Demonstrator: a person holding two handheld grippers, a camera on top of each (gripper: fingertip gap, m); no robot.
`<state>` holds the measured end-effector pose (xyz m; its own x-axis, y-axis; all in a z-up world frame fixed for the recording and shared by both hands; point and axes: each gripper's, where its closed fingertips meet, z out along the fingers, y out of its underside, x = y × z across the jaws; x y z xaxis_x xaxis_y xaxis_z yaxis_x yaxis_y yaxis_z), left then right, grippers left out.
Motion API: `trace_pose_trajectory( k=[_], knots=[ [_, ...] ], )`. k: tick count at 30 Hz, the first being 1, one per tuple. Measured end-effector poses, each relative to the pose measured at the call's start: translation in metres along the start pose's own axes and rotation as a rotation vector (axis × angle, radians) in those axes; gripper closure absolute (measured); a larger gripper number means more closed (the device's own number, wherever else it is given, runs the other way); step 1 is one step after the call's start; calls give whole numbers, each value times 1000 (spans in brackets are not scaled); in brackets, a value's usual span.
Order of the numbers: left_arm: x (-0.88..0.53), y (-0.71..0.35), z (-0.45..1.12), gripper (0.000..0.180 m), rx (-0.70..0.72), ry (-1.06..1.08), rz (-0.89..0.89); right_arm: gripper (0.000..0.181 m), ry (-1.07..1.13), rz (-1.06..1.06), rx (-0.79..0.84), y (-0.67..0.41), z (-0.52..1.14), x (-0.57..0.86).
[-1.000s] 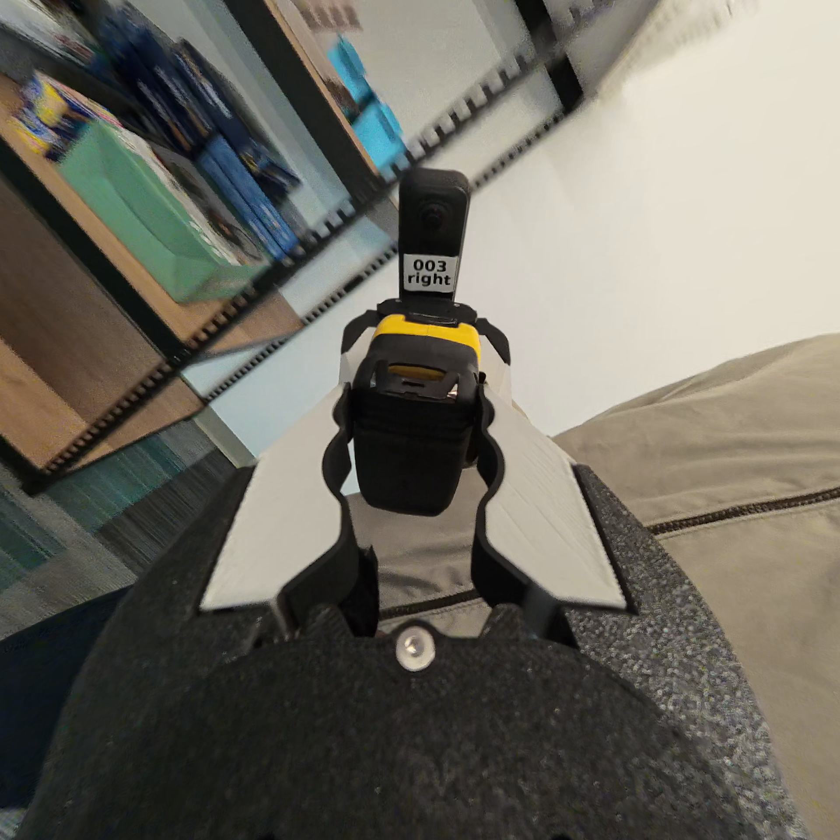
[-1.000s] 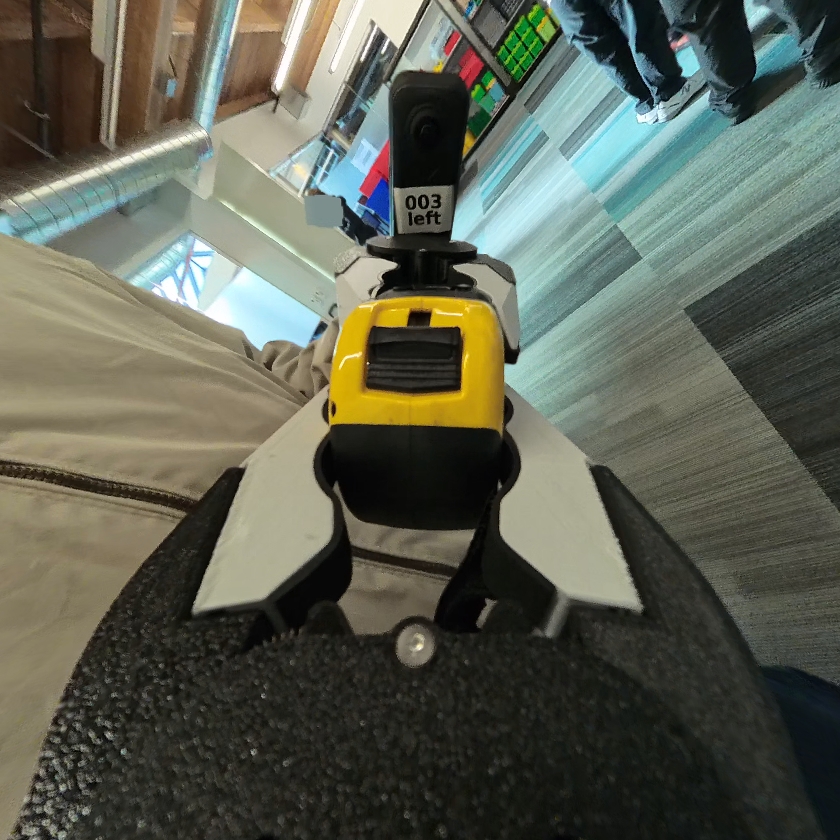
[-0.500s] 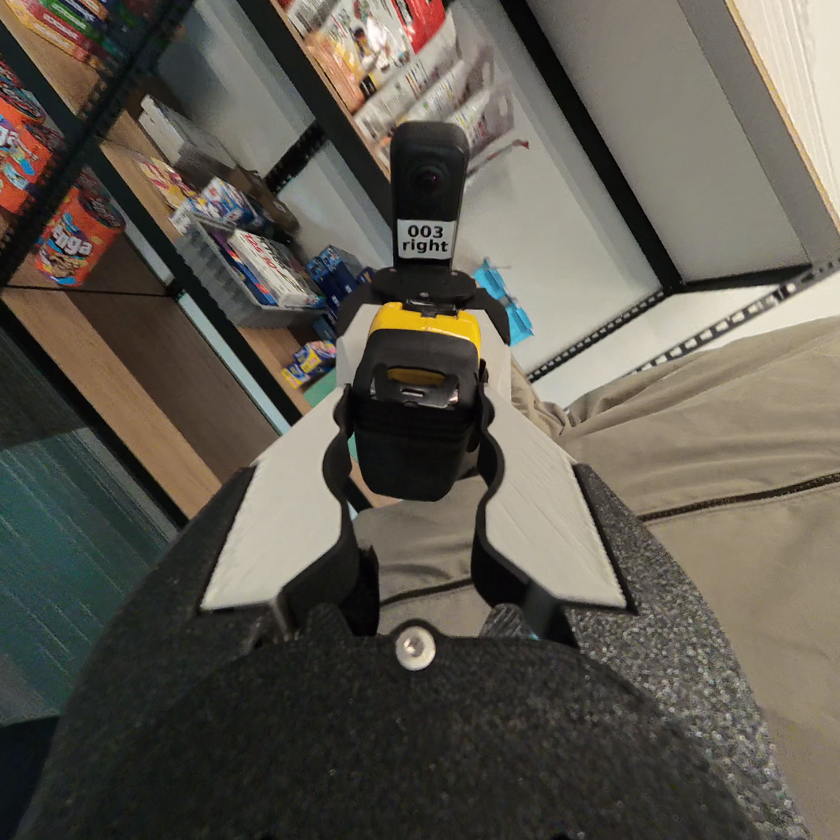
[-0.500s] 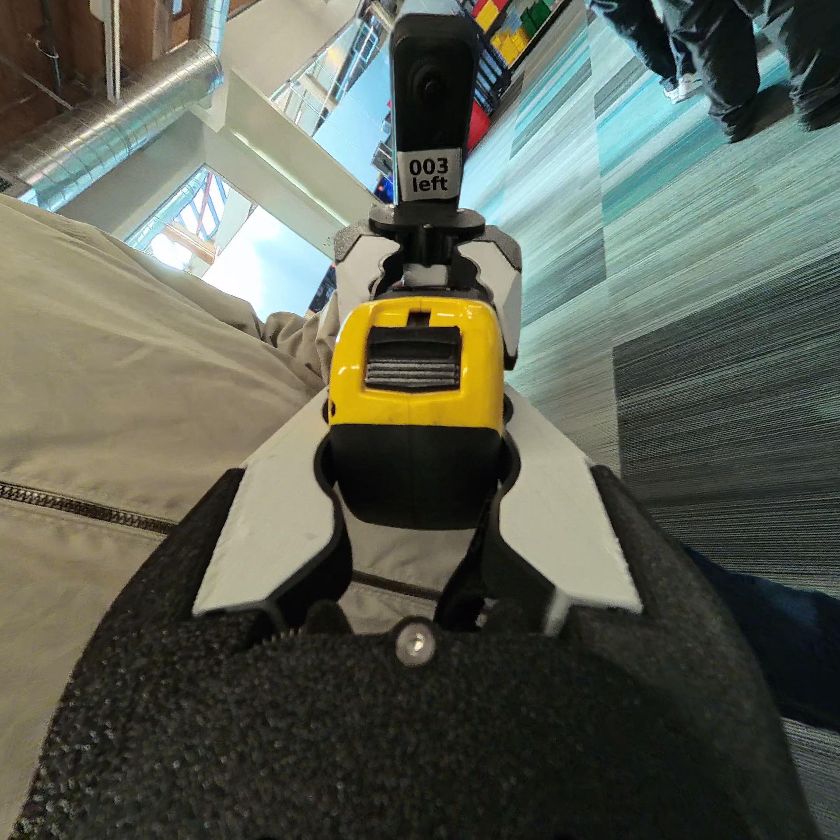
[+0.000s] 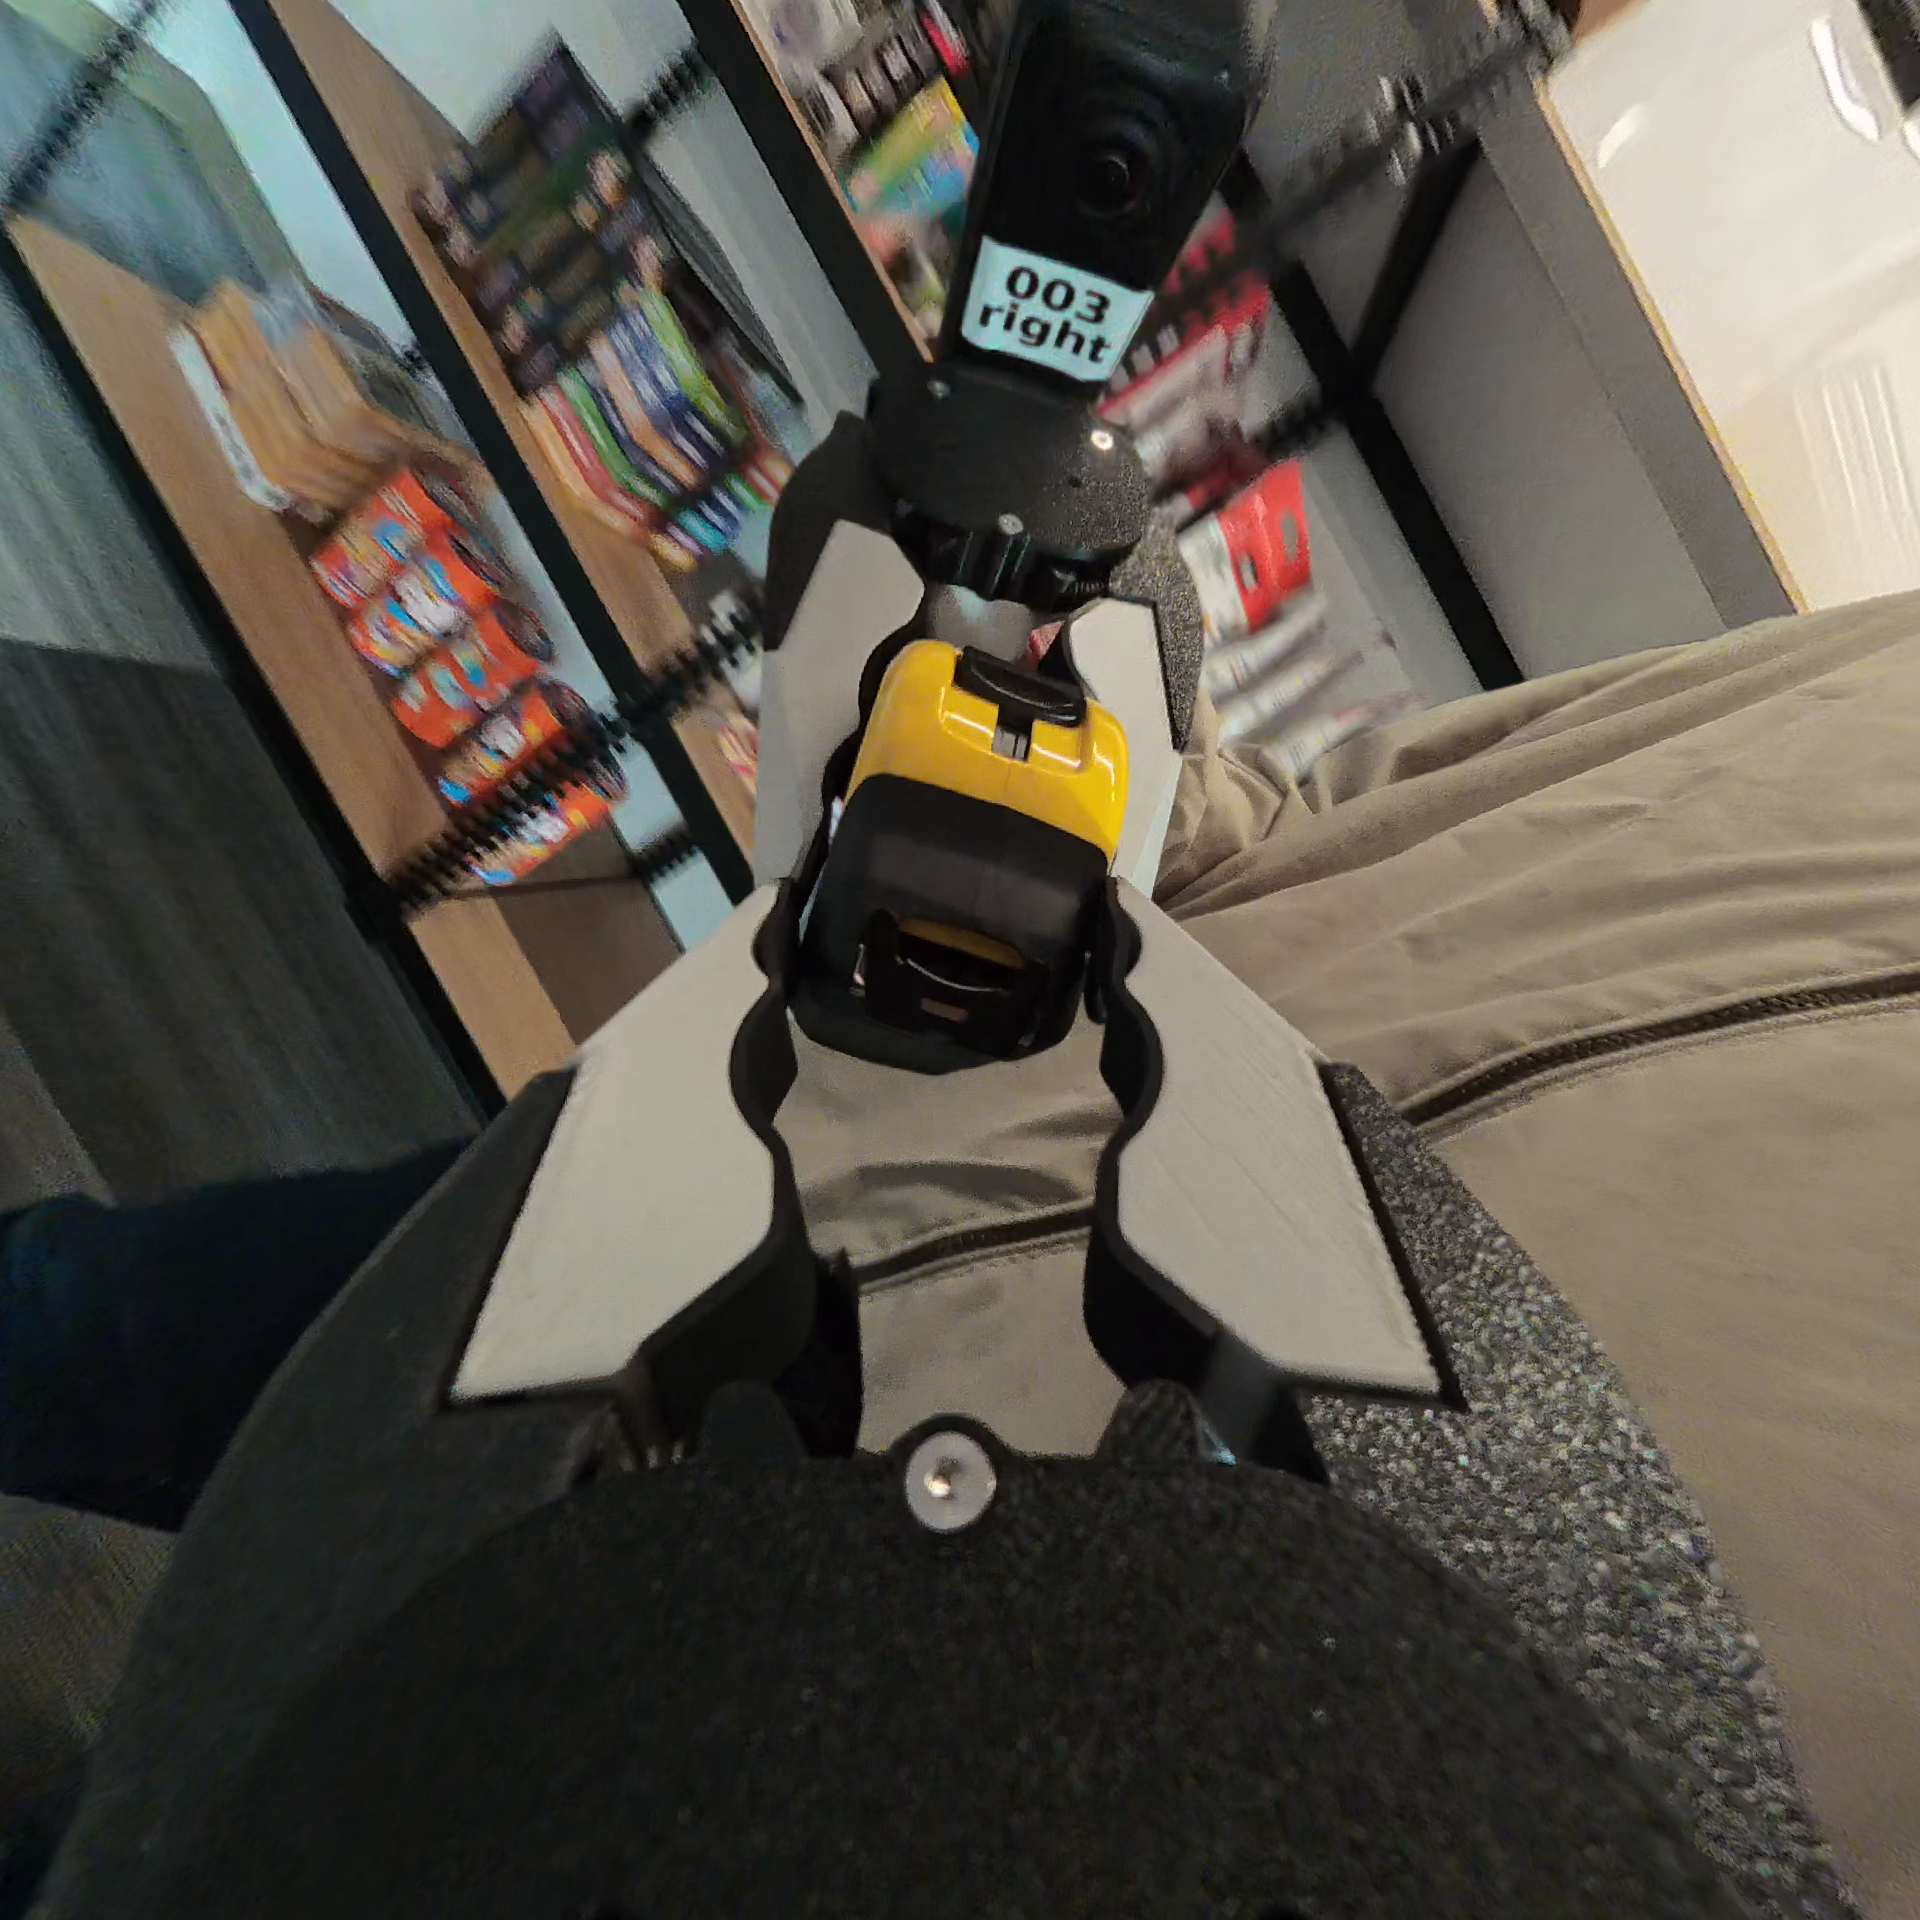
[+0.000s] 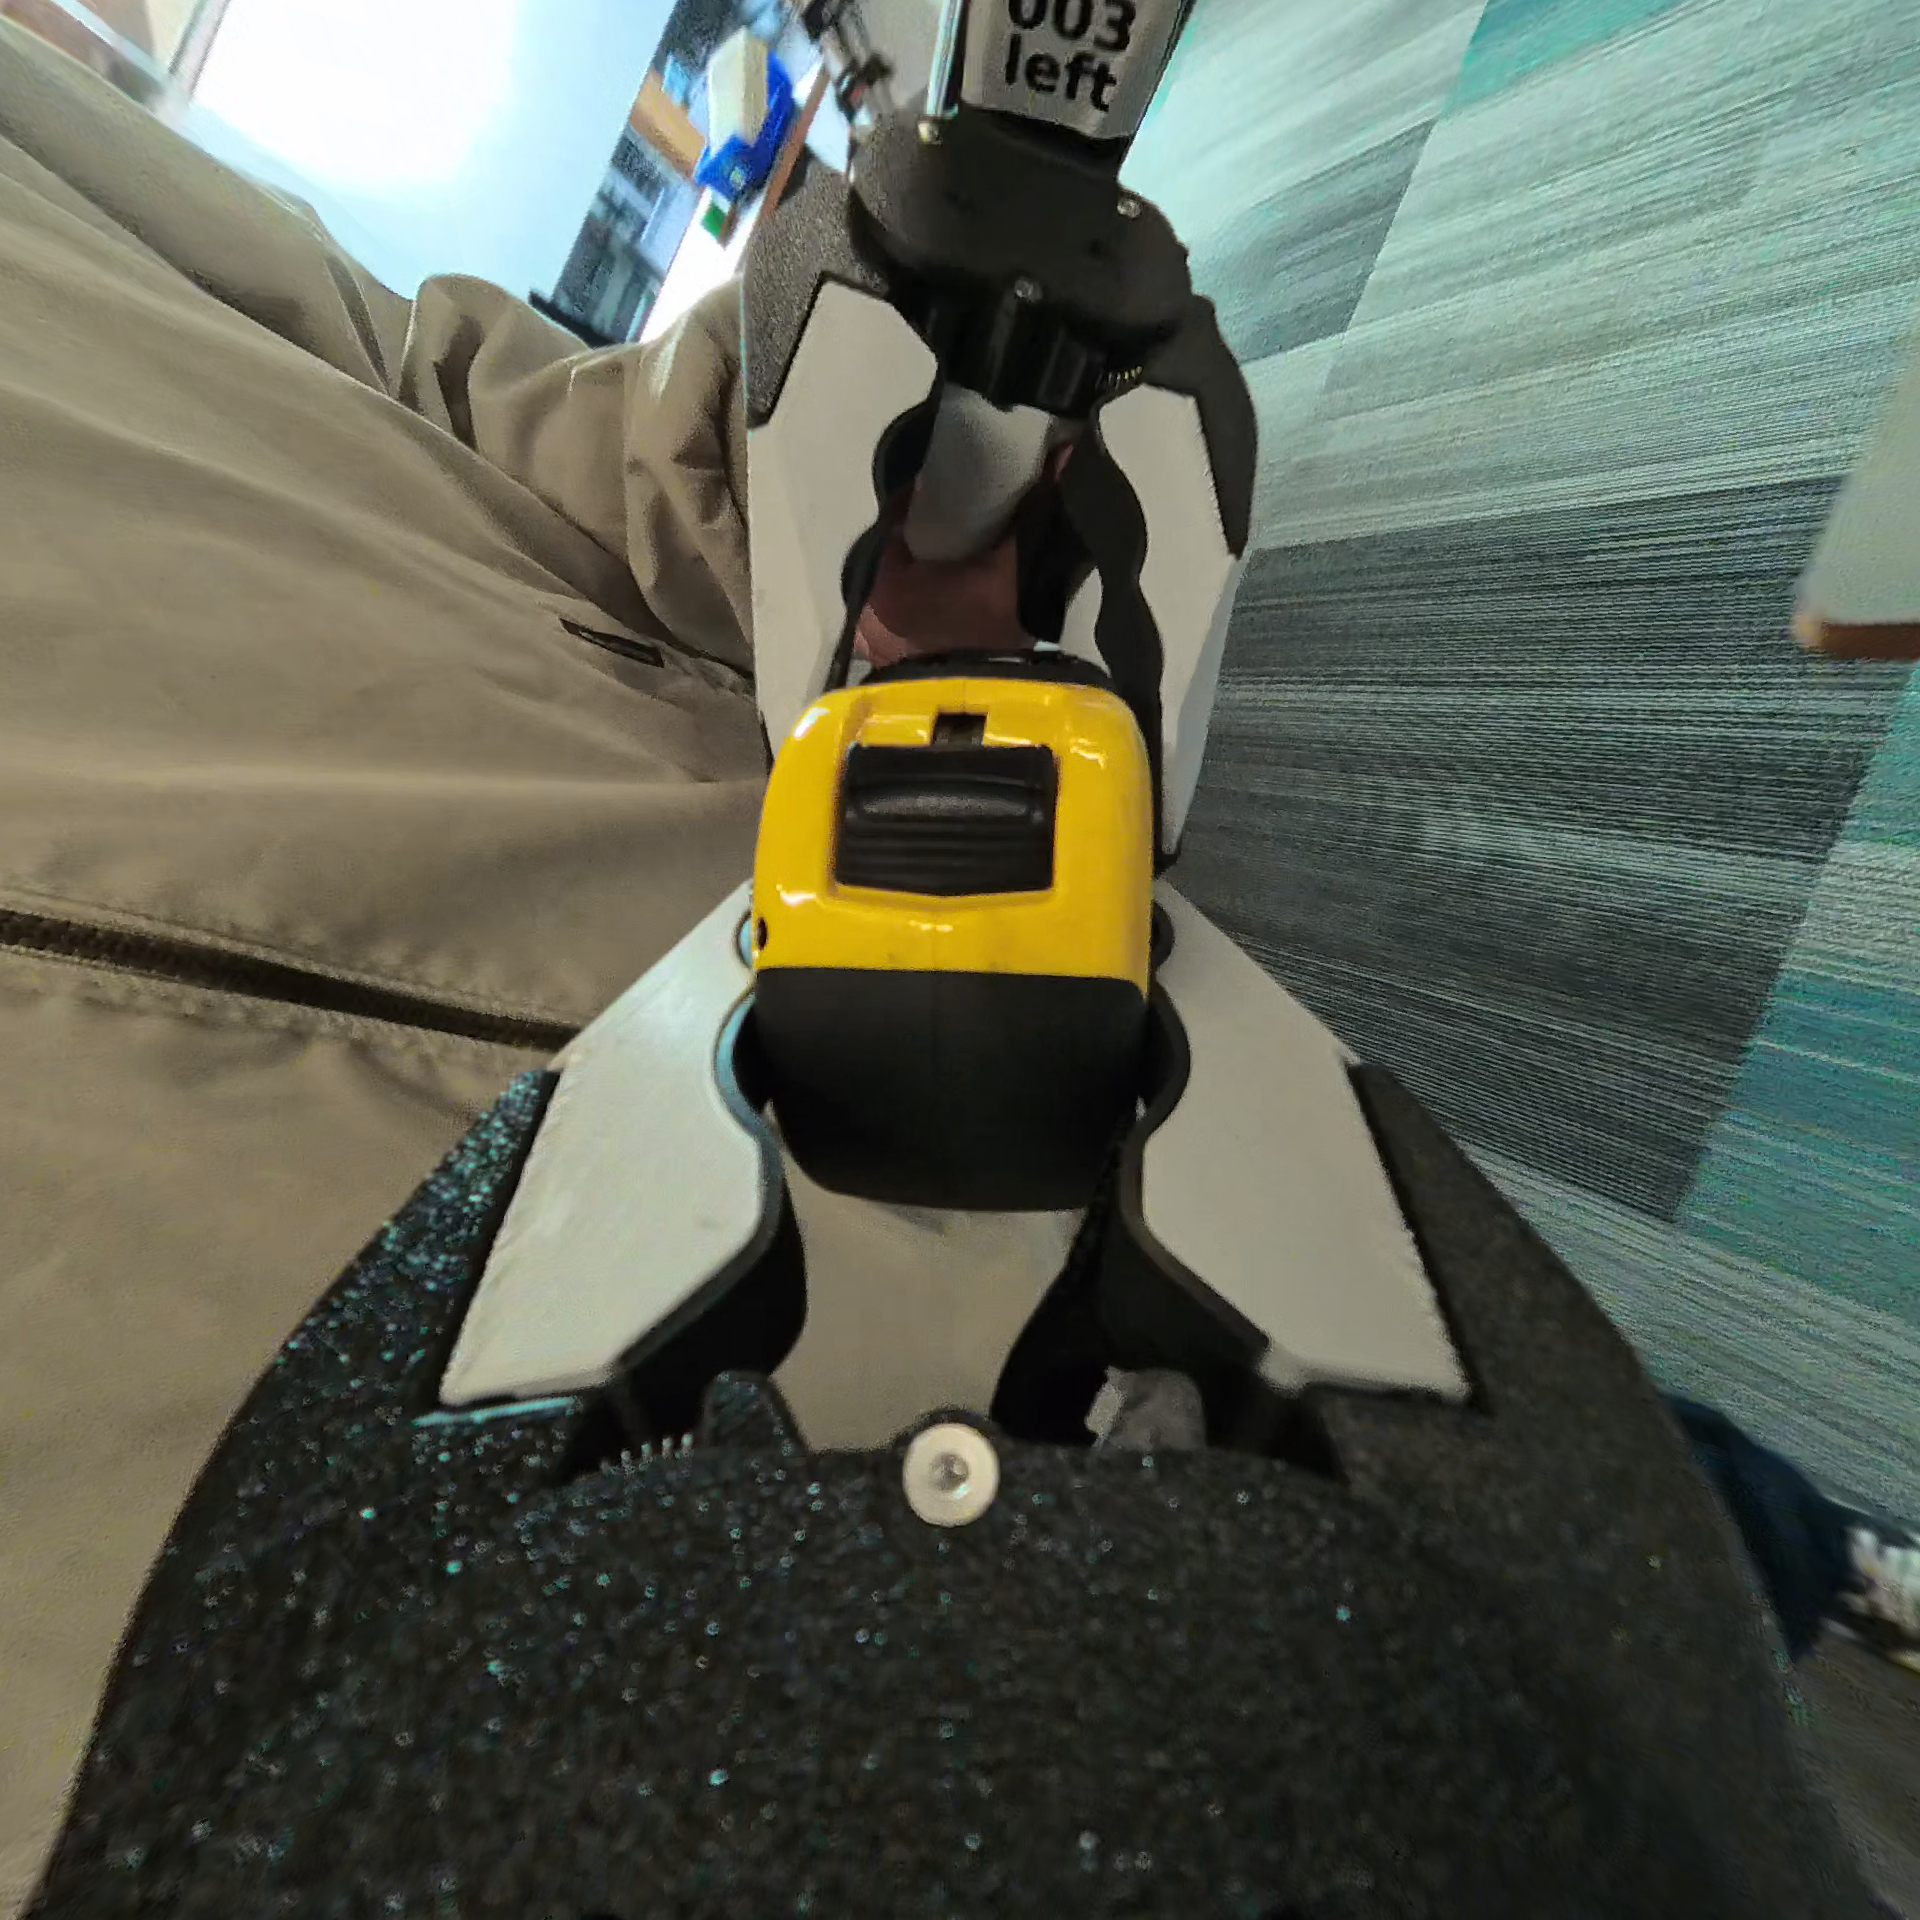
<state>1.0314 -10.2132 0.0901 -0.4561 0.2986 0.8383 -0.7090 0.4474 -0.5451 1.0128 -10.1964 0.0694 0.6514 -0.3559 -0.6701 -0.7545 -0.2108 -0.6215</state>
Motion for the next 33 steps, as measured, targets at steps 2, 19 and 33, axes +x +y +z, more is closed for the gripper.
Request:
trace_pose_trajectory(
  k=[2, 19, 33],
  knots=[
    [-50, -52, 4, 123, 80, -36, -3, 116, -43, -36, -63, -25, -29, 61],
    [-423, -335, -163, 118, 722, -277, -255, 114, -316, -420, -750, -236, -40, 513],
    [-566, -258, -337, 136, 1176, -502, -564, 114, -204, -1095, -998, -265, 123, 663]
  ],
)
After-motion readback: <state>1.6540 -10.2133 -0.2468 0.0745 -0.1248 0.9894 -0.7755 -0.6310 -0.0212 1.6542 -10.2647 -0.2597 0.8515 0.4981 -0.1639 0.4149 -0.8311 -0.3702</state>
